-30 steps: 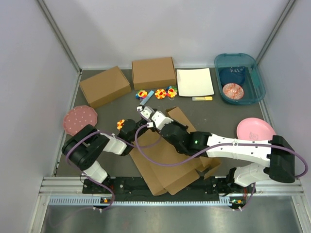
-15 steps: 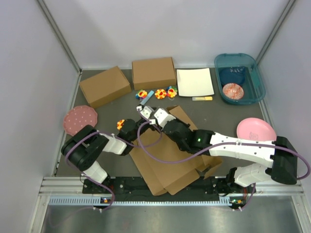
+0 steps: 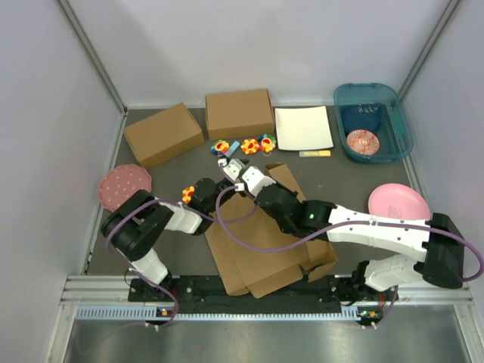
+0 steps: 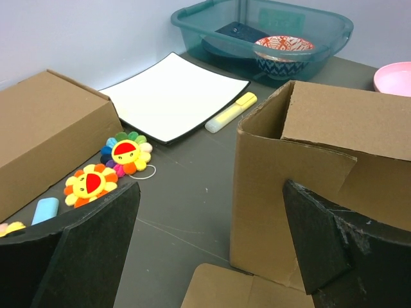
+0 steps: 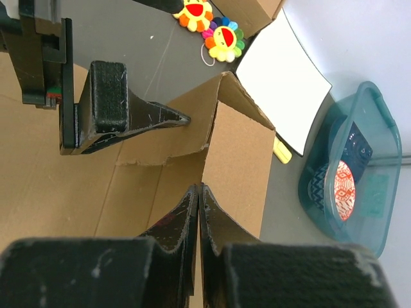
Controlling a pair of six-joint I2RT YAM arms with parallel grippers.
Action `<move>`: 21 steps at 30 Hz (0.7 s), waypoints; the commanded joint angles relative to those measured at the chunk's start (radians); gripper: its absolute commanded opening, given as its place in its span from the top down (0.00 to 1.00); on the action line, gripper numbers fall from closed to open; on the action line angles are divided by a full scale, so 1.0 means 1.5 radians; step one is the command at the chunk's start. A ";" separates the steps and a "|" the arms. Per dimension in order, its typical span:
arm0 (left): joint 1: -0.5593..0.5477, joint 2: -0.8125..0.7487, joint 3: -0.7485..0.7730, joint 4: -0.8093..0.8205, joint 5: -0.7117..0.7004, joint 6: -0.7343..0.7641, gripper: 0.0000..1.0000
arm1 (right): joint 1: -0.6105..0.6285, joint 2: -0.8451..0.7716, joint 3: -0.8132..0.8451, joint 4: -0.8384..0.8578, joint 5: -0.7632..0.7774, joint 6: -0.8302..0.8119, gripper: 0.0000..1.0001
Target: Fold the paper box
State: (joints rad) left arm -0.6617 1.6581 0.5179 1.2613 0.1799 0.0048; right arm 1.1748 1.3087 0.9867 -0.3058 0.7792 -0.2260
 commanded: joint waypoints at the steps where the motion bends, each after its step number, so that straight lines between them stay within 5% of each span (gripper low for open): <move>1: 0.000 0.020 0.015 0.051 0.044 0.021 0.03 | -0.007 -0.017 0.001 0.006 -0.031 0.006 1.00; 4: 0.001 0.026 0.013 0.055 0.050 0.014 0.09 | -0.011 -0.016 -0.001 0.006 -0.034 0.006 1.00; 11: 0.000 0.025 -0.003 0.067 0.030 0.000 0.07 | -0.015 -0.020 0.013 0.007 -0.007 0.000 0.99; 17: -0.001 0.021 -0.008 0.068 0.025 0.000 0.06 | -0.015 -0.015 0.032 0.006 0.034 -0.020 0.65; 21: -0.001 0.018 -0.013 0.072 0.022 0.000 0.06 | -0.015 -0.012 0.035 0.005 0.056 -0.032 0.57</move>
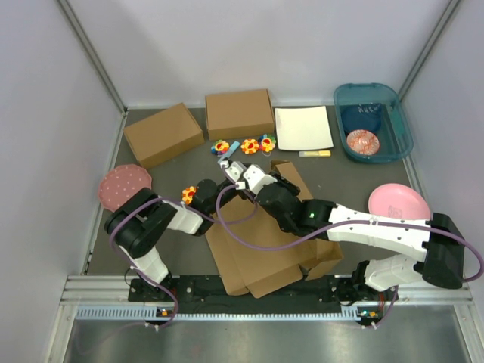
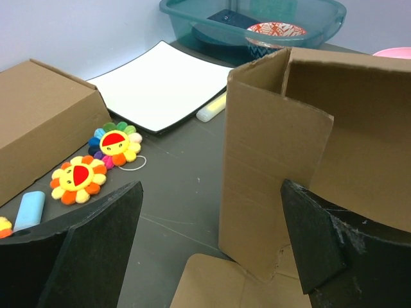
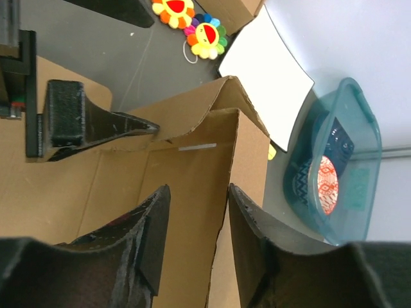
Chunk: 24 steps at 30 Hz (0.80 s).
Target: Fold the paper box
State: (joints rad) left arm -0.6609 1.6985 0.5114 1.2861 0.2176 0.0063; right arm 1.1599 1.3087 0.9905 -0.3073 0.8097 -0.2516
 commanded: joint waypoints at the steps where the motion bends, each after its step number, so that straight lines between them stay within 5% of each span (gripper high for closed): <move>1: 0.000 -0.009 -0.010 0.056 -0.005 -0.001 0.05 | -0.004 -0.011 0.032 0.007 0.042 -0.017 0.56; 18: -0.001 -0.016 -0.026 0.053 -0.014 -0.017 0.05 | -0.028 -0.021 0.036 0.011 0.116 -0.041 0.53; 24: -0.014 -0.037 -0.037 0.006 -0.075 -0.030 0.07 | -0.119 -0.081 0.039 -0.045 0.057 0.050 0.49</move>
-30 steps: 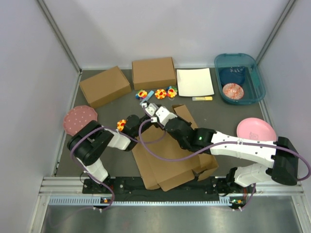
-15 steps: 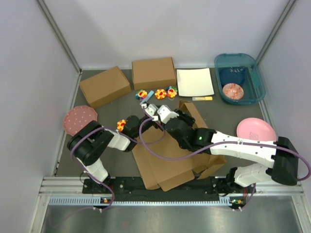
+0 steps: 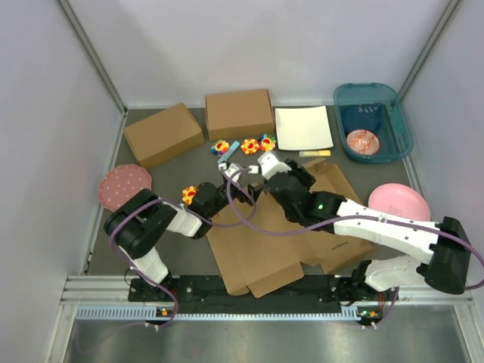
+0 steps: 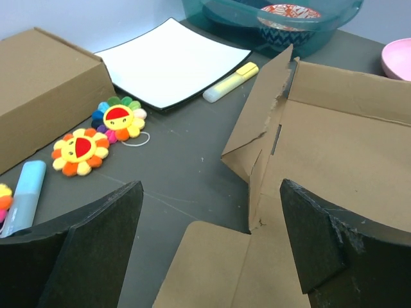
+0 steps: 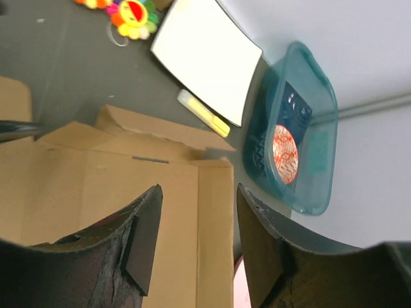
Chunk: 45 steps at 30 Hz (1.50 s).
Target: Fold the paper box
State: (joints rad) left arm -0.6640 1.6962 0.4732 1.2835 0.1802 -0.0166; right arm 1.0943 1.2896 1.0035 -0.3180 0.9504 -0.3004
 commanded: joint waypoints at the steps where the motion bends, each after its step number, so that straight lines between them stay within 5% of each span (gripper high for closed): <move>1: -0.015 -0.047 -0.014 -0.008 -0.079 -0.022 0.07 | -0.098 -0.079 0.028 -0.066 -0.056 0.104 0.49; 8: -0.084 -0.097 -0.032 -0.109 -0.252 -0.040 0.09 | -0.343 -0.173 -0.048 -0.097 -0.261 0.316 0.41; 14: -0.142 -0.113 -0.021 -0.295 -0.378 -0.148 0.12 | -0.494 -0.158 -0.104 -0.087 -0.381 0.385 0.32; 23: -0.173 -0.156 -0.028 -0.494 -0.456 -0.303 0.18 | -0.543 -0.054 -0.118 -0.044 -0.406 0.345 0.26; 45: -0.174 -0.151 -0.096 -0.472 -0.458 -0.331 0.19 | -0.638 0.104 -0.118 0.047 -0.479 0.255 0.30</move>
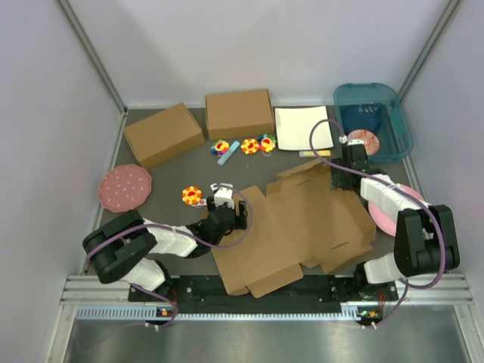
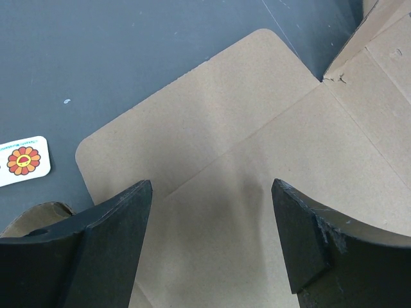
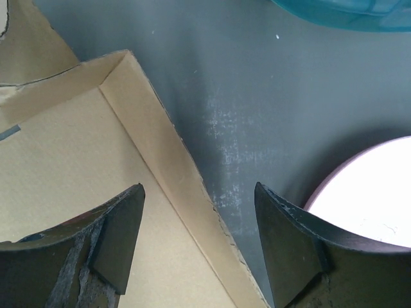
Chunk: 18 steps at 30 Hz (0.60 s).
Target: Fold the paper box
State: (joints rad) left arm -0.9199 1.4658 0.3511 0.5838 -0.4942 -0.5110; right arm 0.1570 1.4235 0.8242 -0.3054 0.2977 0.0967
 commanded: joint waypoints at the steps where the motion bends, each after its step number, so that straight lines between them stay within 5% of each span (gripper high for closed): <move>1: -0.002 0.004 -0.013 -0.005 -0.009 0.000 0.19 | -0.014 0.020 0.010 0.038 -0.054 -0.009 0.31; 9: -0.002 0.016 -0.008 -0.005 -0.006 0.000 0.19 | -0.019 0.072 0.029 0.039 -0.094 -0.010 0.40; 18: -0.002 0.013 0.002 -0.010 -0.006 0.005 0.19 | -0.019 0.048 0.022 0.047 -0.106 -0.002 0.75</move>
State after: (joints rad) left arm -0.9211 1.4708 0.3511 0.5892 -0.4988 -0.5041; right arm 0.1387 1.5337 0.8261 -0.2726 0.1619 0.0879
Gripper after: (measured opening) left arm 0.808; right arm 0.299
